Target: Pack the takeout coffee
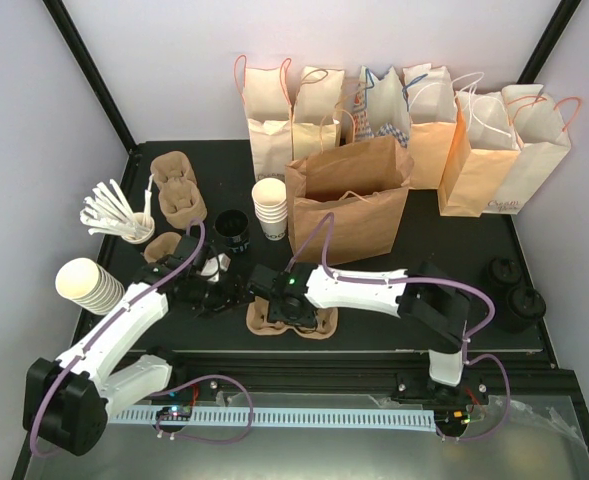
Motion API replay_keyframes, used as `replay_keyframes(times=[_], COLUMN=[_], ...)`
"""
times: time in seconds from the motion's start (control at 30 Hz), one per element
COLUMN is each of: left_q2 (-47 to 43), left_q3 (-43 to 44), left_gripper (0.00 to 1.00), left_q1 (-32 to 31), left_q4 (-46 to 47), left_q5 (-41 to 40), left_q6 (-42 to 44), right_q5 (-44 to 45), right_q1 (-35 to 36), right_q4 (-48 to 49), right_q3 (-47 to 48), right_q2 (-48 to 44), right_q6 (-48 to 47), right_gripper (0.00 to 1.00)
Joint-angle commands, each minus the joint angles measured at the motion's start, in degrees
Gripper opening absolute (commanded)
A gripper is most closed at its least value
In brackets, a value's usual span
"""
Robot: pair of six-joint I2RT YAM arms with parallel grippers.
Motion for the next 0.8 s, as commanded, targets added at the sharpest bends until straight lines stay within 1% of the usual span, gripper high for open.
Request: replay_keyframes(times=[0.0,0.13,0.23,0.33,0.43,0.5,0.6,0.77], left_q2=[-1.68,-1.99,-2.02,-2.07,-2.45,-2.63,-2.63,-2.05], left_q3=[1.66,1.79,2.22,2.66,2.75,3.01,4.16,9.45], left_gripper=[0.77,0.77,0.77,0.77,0.77,0.77,0.77,0.77], left_q1=[0.41,0.41,0.41,0.41,0.48,0.46,0.47,0.47], left_q4=[-1.99,-2.38,-3.08,-3.52,-3.80,-4.02,-4.94,-6.88], left_q5=[0.32,-0.09,-0.64,-0.78,-0.97,-1.21,-1.74,-2.63], left_q6=[0.76,0.91,1.28,1.46,1.38,1.42,1.72,3.04], right_q5=[4.82,6.16,6.81,5.96,5.63,5.69,7.54,13.47], right_q1=[0.19,0.17,0.16,0.21,0.18,0.16,0.15,0.21], right_q4=[-6.94,-8.49,-9.40,-9.25,-8.70,-9.41,-10.71,-11.88], right_q3=[3.20,5.09,6.35,6.64,6.51,7.24,8.58,8.79], right_q2=[2.27,4.07,5.17,5.84,5.83,5.71,3.82,-4.32], right_q6=[0.73,-0.17,-1.24,-2.08,-2.51,-3.17,-5.15,-12.61], right_gripper=[0.65,0.63,0.56,0.56,0.46,0.45,0.44,0.43])
